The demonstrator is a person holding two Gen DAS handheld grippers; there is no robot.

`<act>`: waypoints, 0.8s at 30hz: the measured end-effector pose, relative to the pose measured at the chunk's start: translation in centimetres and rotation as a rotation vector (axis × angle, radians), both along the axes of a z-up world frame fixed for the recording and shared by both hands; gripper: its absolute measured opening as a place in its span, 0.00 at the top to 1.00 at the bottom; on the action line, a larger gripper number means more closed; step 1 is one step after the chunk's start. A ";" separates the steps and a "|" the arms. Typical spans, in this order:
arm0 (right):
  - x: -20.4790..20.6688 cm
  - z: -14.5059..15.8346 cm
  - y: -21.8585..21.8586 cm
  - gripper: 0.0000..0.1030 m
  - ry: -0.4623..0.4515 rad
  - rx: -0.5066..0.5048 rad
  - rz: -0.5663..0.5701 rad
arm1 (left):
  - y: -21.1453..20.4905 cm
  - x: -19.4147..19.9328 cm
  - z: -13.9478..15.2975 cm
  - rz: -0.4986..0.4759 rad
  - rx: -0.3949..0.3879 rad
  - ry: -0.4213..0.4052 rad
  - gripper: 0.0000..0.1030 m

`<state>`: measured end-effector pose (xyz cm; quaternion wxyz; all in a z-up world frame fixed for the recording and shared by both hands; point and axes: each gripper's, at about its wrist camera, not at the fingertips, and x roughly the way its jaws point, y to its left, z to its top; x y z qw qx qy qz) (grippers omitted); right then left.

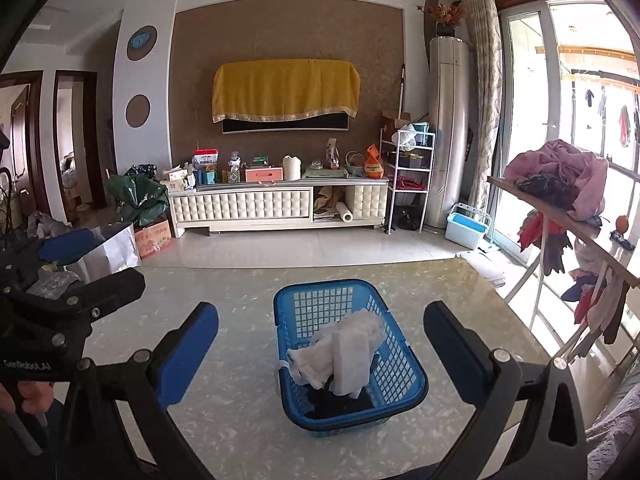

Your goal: Organize soft objects

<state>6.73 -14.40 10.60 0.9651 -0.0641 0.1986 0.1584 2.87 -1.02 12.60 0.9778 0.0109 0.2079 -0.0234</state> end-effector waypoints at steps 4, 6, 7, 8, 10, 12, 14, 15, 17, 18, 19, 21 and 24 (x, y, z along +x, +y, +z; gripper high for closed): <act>-0.2 0.0 0.0 0.00 -0.003 -0.008 -0.004 | -0.3 -0.1 -0.1 -0.010 -0.002 0.003 0.00; -0.3 -0.1 0.1 0.00 -0.001 -0.007 -0.004 | -0.3 -0.3 0.0 -0.010 -0.002 -0.003 0.00; -0.3 -0.1 0.1 0.00 0.001 -0.005 -0.005 | -0.4 -0.4 0.0 -0.015 -0.002 -0.004 0.00; -0.3 -0.1 0.1 0.00 0.004 -0.006 -0.005 | -0.4 -0.4 0.0 -0.021 0.000 -0.003 0.00; -0.5 -0.1 0.2 0.00 0.003 -0.009 -0.008 | -0.5 -0.5 0.0 -0.022 0.011 -0.003 0.00; -0.6 -0.1 0.2 0.00 0.001 -0.011 -0.011 | -0.7 -0.6 -0.1 -0.020 0.014 -0.004 0.00; -0.7 -0.1 0.2 0.00 0.004 -0.012 -0.009 | -0.7 -0.6 -0.1 -0.023 0.006 0.000 0.00; -0.7 -0.1 0.2 0.00 0.005 -0.012 -0.009 | -0.6 -0.6 -0.1 -0.024 0.002 0.003 0.00; -0.8 0.0 0.2 0.00 0.003 -0.013 -0.010 | -0.6 -0.6 -0.1 -0.023 -0.002 0.006 0.00; -0.8 -0.1 0.3 0.00 0.003 -0.013 -0.011 | -0.6 -0.7 -0.1 -0.020 -0.003 0.005 0.00; -0.8 -0.1 0.3 0.00 0.003 -0.014 -0.010 | -0.5 -0.7 0.0 -0.015 -0.005 0.003 0.00; -0.8 -0.1 0.3 0.00 0.004 -0.017 -0.006 | -0.4 -0.7 0.1 -0.014 -0.005 0.000 0.00; -0.9 -0.1 0.4 0.00 0.001 -0.024 -0.010 | -0.4 -0.8 0.1 -0.015 -0.001 -0.009 0.00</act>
